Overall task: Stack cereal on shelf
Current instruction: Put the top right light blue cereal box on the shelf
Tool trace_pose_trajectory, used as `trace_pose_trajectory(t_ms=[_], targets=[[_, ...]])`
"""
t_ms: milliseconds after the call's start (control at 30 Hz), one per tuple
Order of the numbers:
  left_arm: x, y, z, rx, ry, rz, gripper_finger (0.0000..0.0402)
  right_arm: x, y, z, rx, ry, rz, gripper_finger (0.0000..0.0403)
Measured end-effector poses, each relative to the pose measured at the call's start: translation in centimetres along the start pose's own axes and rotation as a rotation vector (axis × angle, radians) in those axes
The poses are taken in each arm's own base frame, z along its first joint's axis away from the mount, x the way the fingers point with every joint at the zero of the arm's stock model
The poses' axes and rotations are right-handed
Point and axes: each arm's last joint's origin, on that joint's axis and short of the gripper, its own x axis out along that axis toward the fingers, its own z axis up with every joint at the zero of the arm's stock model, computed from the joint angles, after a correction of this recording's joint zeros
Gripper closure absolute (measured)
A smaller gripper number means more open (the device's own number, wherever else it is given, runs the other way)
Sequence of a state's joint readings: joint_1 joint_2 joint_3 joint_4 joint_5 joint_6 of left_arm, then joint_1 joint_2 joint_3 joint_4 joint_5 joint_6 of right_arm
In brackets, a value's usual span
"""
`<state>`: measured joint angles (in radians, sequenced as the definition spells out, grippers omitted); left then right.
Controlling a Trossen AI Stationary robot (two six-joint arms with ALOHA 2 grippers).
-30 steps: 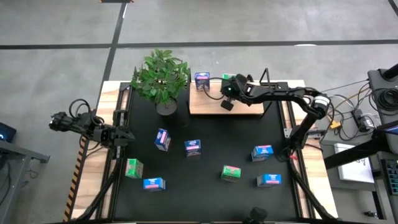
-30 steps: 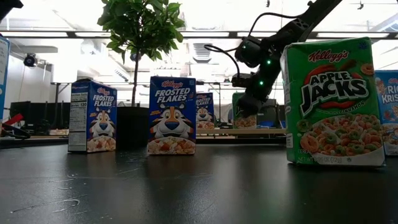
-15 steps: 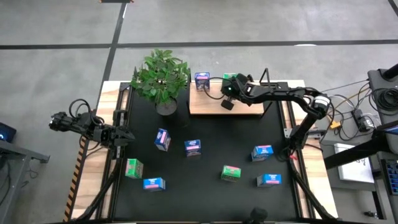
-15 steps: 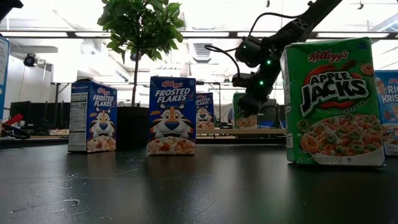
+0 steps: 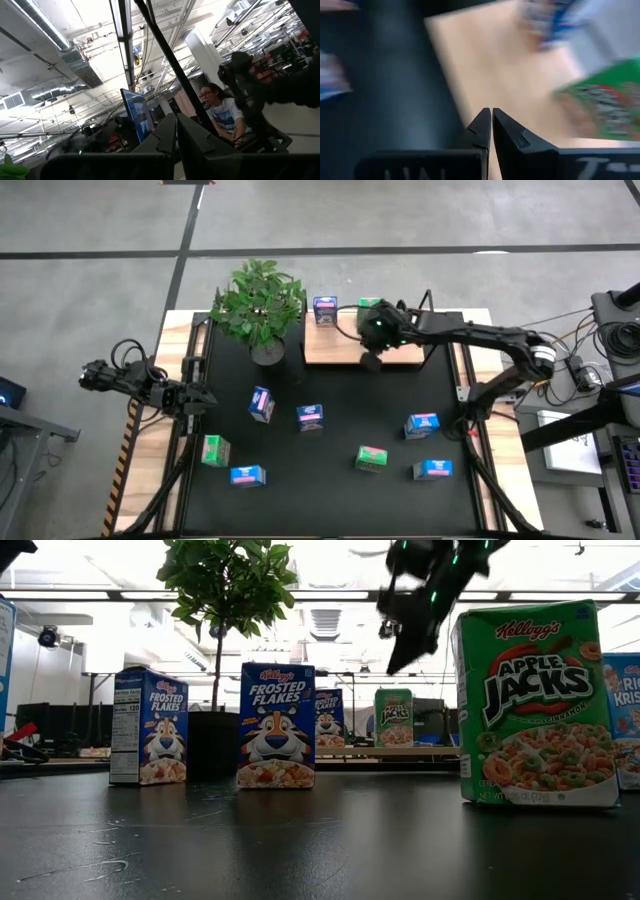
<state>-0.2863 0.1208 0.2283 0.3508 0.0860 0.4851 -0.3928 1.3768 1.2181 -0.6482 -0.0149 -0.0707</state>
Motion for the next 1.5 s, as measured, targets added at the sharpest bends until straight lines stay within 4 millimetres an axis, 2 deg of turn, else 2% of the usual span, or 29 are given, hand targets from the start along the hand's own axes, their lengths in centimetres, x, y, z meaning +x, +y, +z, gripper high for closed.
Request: trace_pose_trajectory(t_ms=[100,200,367,633,900,1100,1167,1300,1500], targets=[[0.0,0.0,0.0,0.0,0.0,0.0,0.0402,-2.4,1.9,0.3,0.012,-0.025,0.16,0.0394],[0.0,0.0,0.0,0.0,0.0,0.0,0.0402,-4.4,4.4,-0.4,-0.016,-0.007,0.257,0.0394],[0.0,0.0,0.0,0.0,0.0,0.0,0.0402,-7.4,8.0,-2.9,-0.046,0.133,0.344,0.0394],[0.0,0.0,0.0,0.0,0.001,-0.001,0.0402,-11.2,12.0,-7.5,0.139,0.486,0.337,0.0394],[0.0,0.0,0.0,0.0,-0.005,0.003,0.0402,-12.5,16.0,-9.8,0.06,0.497,0.26,0.0394],[0.0,0.0,0.0,-0.004,-0.004,0.003,0.0402,-13.3,18.0,-11.3,-0.129,0.337,0.132,0.0391],[0.0,0.0,0.0,-0.004,-0.004,0.002,0.0402,-13.4,18.3,-11.5,-0.138,0.3,0.096,0.0383],[0.0,0.0,0.0,-0.007,-0.004,0.003,0.0402,-13.4,18.1,-11.7,-0.119,0.306,0.058,0.0346],[0.0,0.0,0.0,-0.006,-0.005,0.003,0.0402,-13.0,18.2,-12.0,-0.09,0.318,0.039,0.0257]])
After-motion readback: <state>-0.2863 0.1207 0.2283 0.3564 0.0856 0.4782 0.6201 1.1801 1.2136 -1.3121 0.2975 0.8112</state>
